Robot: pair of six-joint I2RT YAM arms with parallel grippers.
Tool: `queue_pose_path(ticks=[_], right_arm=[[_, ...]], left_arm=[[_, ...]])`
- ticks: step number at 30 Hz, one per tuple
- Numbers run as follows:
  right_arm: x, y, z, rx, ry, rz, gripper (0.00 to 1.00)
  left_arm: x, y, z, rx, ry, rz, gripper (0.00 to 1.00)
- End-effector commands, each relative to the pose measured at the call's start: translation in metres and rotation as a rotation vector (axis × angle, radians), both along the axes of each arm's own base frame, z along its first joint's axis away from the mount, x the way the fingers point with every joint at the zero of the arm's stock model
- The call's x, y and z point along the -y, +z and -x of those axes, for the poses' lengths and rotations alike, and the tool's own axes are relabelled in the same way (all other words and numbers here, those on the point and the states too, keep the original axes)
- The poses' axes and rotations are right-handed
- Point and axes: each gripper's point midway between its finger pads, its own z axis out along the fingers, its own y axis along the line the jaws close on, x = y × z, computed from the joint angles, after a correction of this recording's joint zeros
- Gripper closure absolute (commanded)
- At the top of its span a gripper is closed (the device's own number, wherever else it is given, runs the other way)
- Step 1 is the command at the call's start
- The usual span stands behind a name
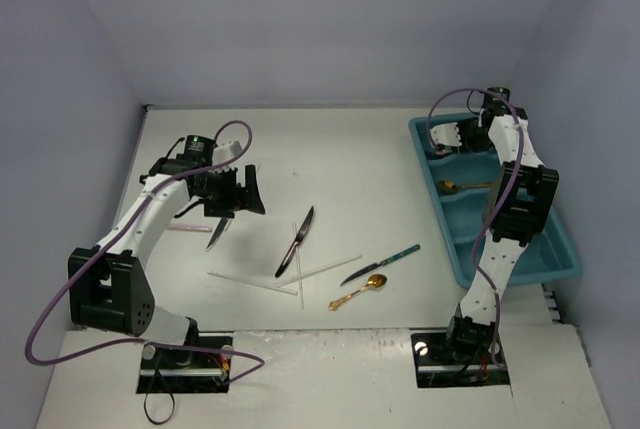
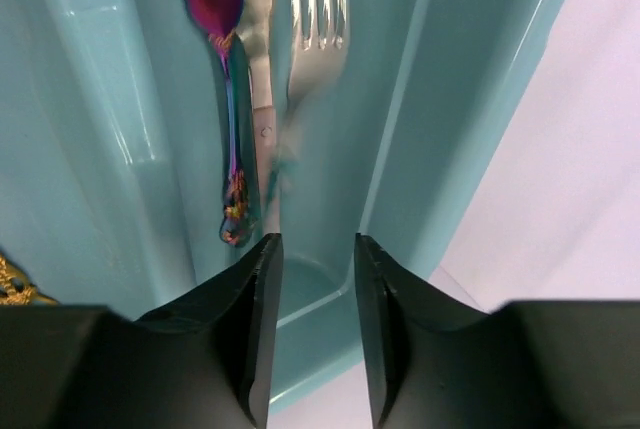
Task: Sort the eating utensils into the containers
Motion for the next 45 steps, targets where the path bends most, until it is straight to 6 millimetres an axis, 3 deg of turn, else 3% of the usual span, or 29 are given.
queue_pose_path(ticks=[1,5,8,13,14,16,18,19,20,21,22,25,28,37,45], right_arm=[[-0.016,0.064,-0.013,0.168,0.242,0.133,0.64],[-0.029,0.086,0.001,0.198,0.224,0.069,0.61],[-0.046,0.122,0.017,0.247,0.164,-0.047,0.61],[-0.084,0.175,0.055,0.162,-0.227,-0.649,0.60],[-0.085,0.174,0.066,0.092,-0.355,-0.786,0.61],[-0.102,0.166,0.100,-0.023,-0.409,-0.948,0.60],[-0.110,0.174,0.124,-0.054,-0.456,-1.034,0.60],[-0.116,0.156,0.141,-0.102,-0.500,-1.065,0.59],[-0.121,0.162,0.158,-0.083,-0.494,-1.074,0.58],[-0.125,0.149,0.172,-0.109,-0.516,-1.077,0.58],[-0.126,0.155,0.182,-0.088,-0.530,-1.083,0.58],[-0.125,0.144,0.206,-0.090,-0.606,-1.087,0.58],[-0.124,0.146,0.226,-0.036,-0.614,-1.068,0.58],[-0.123,0.139,0.232,-0.046,-0.642,-1.074,0.57],[-0.121,0.140,0.225,-0.049,-0.638,-1.074,0.57]], left_arm=[[0.016,0.026,0.001,0.215,-0.176,-0.093,0.09],[0.045,0.024,0.020,0.307,-0.352,-0.184,0.09],[0.075,0.023,0.033,0.353,-0.482,-0.209,0.12],[0.127,-0.001,0.059,0.355,-0.625,-0.256,0.20],[0.133,-0.011,0.062,0.339,-0.640,-0.263,0.22],[0.154,-0.028,0.072,0.322,-0.692,-0.268,0.24],[0.170,-0.030,0.076,0.327,-0.718,-0.261,0.25],[0.178,-0.038,0.077,0.309,-0.733,-0.266,0.27],[0.188,-0.040,0.079,0.308,-0.743,-0.258,0.28],[0.198,-0.044,0.078,0.303,-0.753,-0.255,0.30],[0.208,-0.048,0.082,0.299,-0.767,-0.249,0.30],[0.231,-0.058,0.090,0.302,-0.796,-0.254,0.32],[0.250,-0.064,0.095,0.293,-0.796,-0.243,0.33],[0.277,-0.065,0.132,0.334,-0.903,-0.248,0.41],[0.284,-0.080,0.142,0.299,-0.951,-0.275,0.54]])
